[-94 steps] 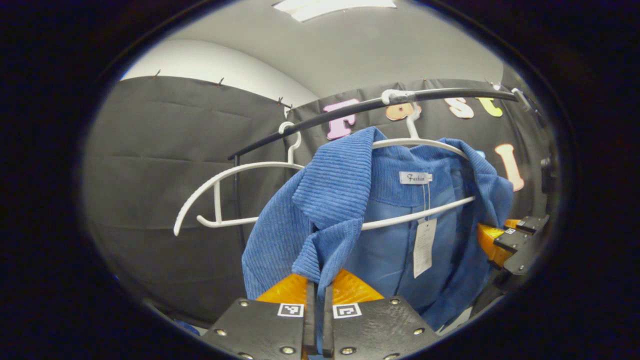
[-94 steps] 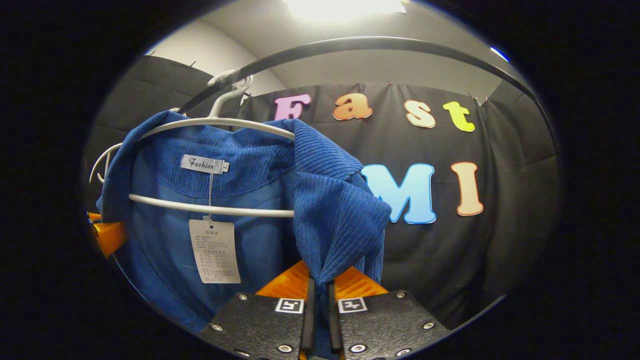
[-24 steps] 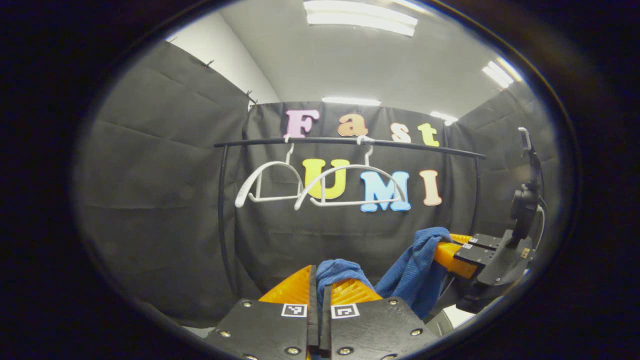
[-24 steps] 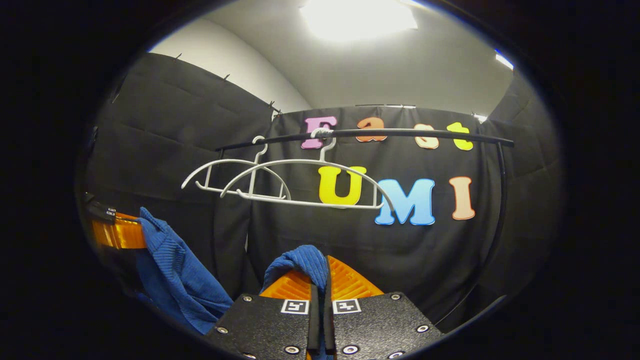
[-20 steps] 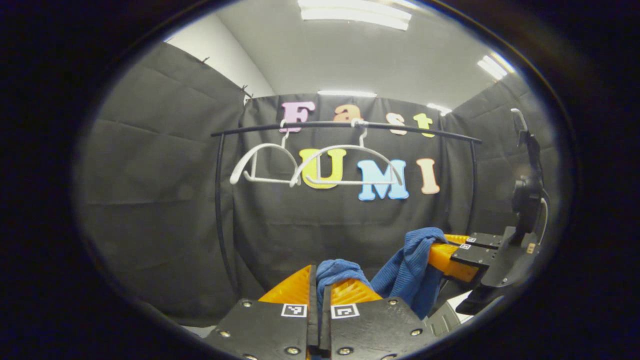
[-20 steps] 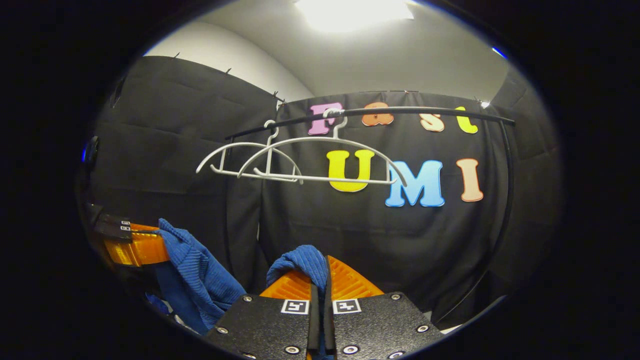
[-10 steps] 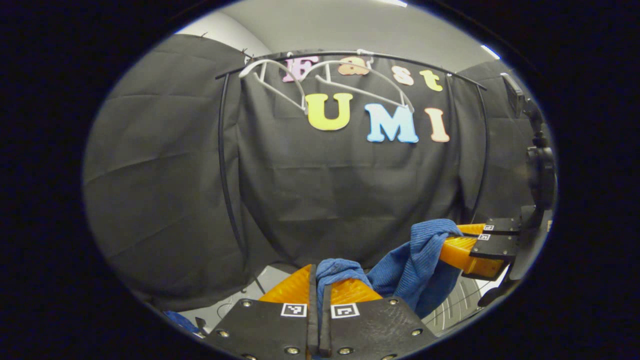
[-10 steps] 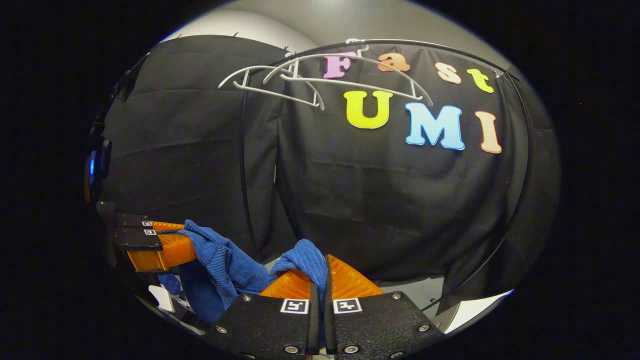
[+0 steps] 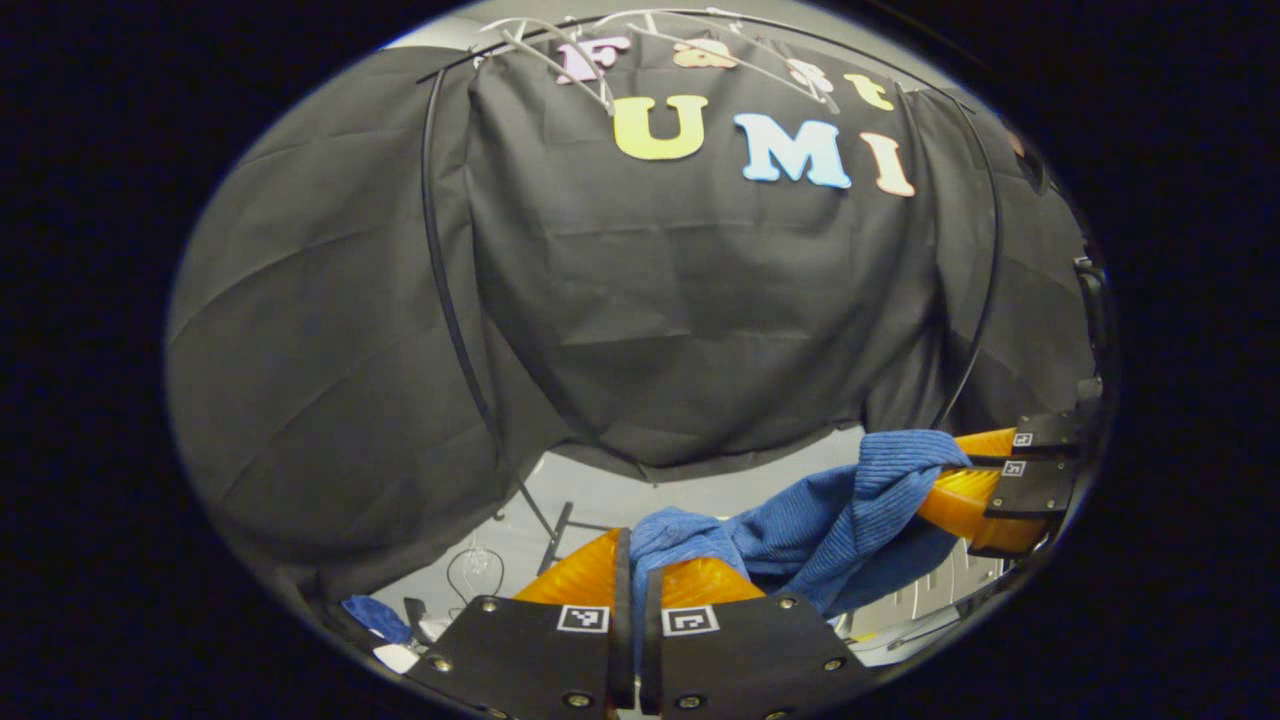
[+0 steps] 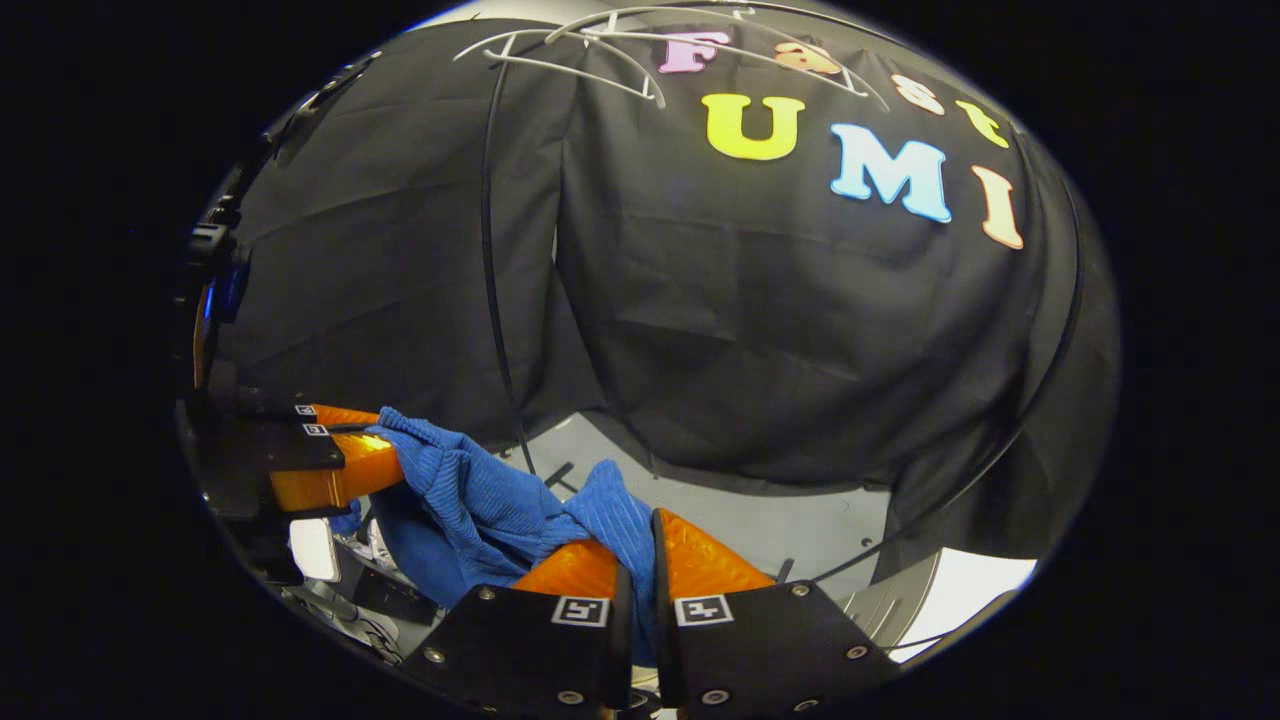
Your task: Grasp the clothes on the hanger with both hands and then place them into the laundry hamper below.
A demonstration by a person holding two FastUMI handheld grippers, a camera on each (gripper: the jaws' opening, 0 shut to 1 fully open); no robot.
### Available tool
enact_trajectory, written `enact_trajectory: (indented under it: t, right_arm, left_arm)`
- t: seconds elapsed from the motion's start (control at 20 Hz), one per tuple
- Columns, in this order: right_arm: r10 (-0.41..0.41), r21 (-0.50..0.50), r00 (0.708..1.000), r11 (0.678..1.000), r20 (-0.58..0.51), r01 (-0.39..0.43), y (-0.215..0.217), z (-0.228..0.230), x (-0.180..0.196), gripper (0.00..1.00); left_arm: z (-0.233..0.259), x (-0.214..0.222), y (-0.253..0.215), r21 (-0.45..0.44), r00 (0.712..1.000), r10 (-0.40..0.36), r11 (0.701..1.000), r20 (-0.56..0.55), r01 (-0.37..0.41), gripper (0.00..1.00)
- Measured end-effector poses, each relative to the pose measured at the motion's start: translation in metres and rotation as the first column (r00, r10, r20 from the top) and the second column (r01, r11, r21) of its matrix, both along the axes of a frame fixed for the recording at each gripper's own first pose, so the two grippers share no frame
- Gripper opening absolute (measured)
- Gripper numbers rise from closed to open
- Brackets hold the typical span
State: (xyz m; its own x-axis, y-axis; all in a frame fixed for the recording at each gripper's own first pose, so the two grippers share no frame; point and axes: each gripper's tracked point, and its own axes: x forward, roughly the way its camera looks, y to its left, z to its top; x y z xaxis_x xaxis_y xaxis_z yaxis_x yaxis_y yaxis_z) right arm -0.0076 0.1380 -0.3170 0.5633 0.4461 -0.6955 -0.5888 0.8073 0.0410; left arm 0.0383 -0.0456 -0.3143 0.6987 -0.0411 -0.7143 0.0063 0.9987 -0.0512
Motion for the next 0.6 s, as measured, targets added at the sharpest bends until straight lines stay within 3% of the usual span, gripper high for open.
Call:
enact_trajectory:
  t: [0.05, 0.1, 0.15, 0.2, 0.25, 0.35, 0.6]
  right_arm:
    - [0.001, -0.006, 1.000, 1.000, -0.025, -0.002, -0.001, -0.009, -0.004, 0.14]
    - [-0.002, -0.019, 0.999, 1.000, -0.048, 0.001, -0.004, -0.016, -0.010, 0.18]
    - [-0.007, -0.037, 0.998, 0.999, -0.068, 0.005, -0.009, -0.025, -0.015, 0.37]
    - [-0.015, -0.058, 0.996, 0.998, -0.086, 0.010, -0.014, -0.031, -0.020, 0.48]
    - [-0.027, -0.077, 0.995, 0.997, -0.099, 0.019, -0.020, -0.038, -0.029, 0.72]
    - [-0.060, -0.128, 0.992, 0.991, -0.114, 0.045, -0.032, -0.046, -0.038, 0.92]
    - [-0.117, -0.116, 0.983, 0.988, -0.139, 0.101, -0.035, -0.033, -0.049, 0.95]
  left_arm:
    - [-0.004, -0.001, -0.002, -0.001, 1.000, 0.000, 1.000, -0.021, 0.000, 0.06]
    - [-0.004, -0.009, -0.002, 0.010, 0.999, 0.001, 1.000, -0.033, 0.000, 0.28]
    - [-0.006, -0.010, 0.002, 0.025, 0.999, 0.008, 1.000, -0.039, -0.007, 0.49]
    - [-0.008, -0.013, 0.011, 0.039, 0.999, 0.015, 0.999, -0.042, -0.014, 0.71]
    - [-0.013, -0.019, 0.017, 0.045, 0.999, 0.021, 0.999, -0.048, -0.019, 0.92]
    - [-0.016, -0.016, 0.025, 0.034, 1.000, 0.022, 0.999, -0.012, -0.021, 0.94]
    - [0.024, -0.020, 0.030, 0.042, 0.999, -0.002, 0.999, 0.041, 0.000, 0.94]
